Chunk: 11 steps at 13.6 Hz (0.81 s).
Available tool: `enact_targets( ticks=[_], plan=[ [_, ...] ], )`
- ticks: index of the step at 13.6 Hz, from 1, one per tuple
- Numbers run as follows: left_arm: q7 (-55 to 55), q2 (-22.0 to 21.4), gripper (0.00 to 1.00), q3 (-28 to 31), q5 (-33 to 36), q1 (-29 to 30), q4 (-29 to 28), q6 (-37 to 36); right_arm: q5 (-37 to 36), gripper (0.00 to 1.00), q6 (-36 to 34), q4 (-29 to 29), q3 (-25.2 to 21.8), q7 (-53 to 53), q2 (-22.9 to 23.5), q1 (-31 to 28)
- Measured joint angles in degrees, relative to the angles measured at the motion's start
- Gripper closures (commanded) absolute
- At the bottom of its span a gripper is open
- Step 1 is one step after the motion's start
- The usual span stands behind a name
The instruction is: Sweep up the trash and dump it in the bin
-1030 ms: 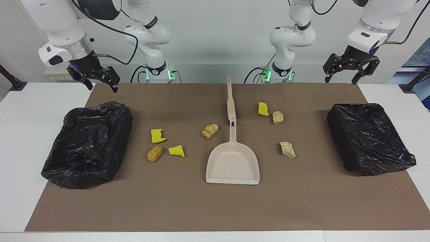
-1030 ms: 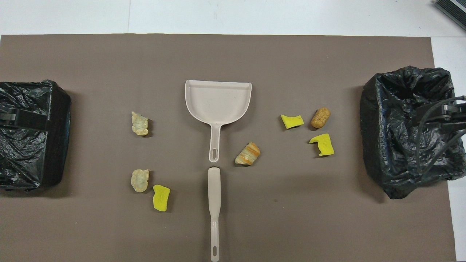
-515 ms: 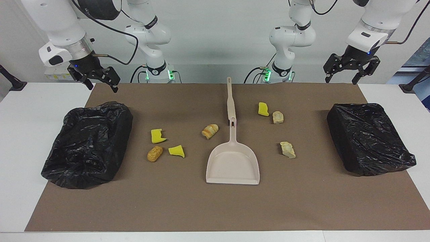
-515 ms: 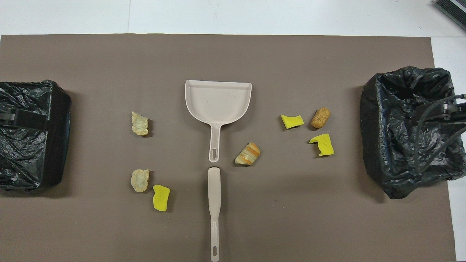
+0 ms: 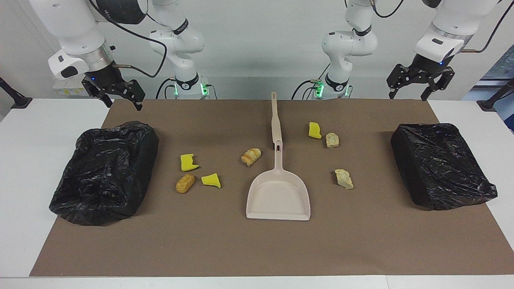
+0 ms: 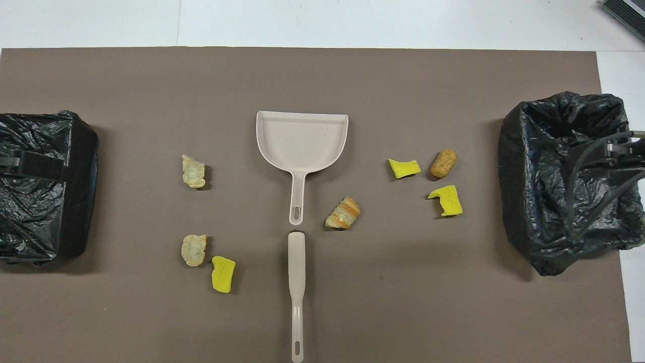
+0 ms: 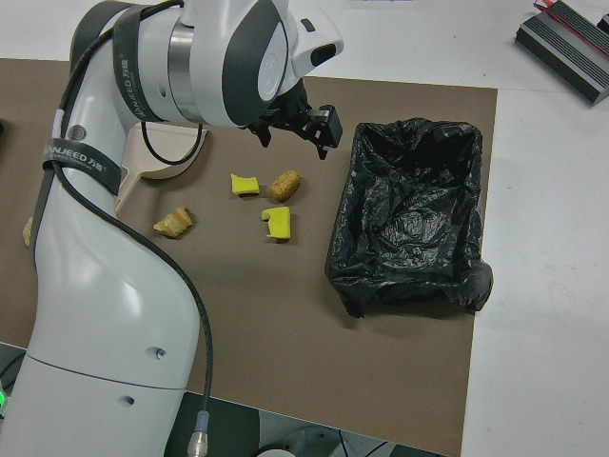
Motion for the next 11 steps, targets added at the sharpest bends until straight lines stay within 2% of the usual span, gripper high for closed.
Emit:
enact_targets(
  ticks=[7, 11],
  plan=[
    [0.0, 0.0, 0.0, 0.0, 0.0, 0.0, 0.0, 0.0, 0.0, 0.0, 4.1, 0.1, 3.4, 0.1, 5.0, 1.2],
    [0.1, 0.0, 0.0, -0.5, -0.1, 0.0, 0.0, 0.1, 0.0, 0.0, 8.1, 0.2, 3.8, 5.1, 9.0, 6.3]
  ],
)
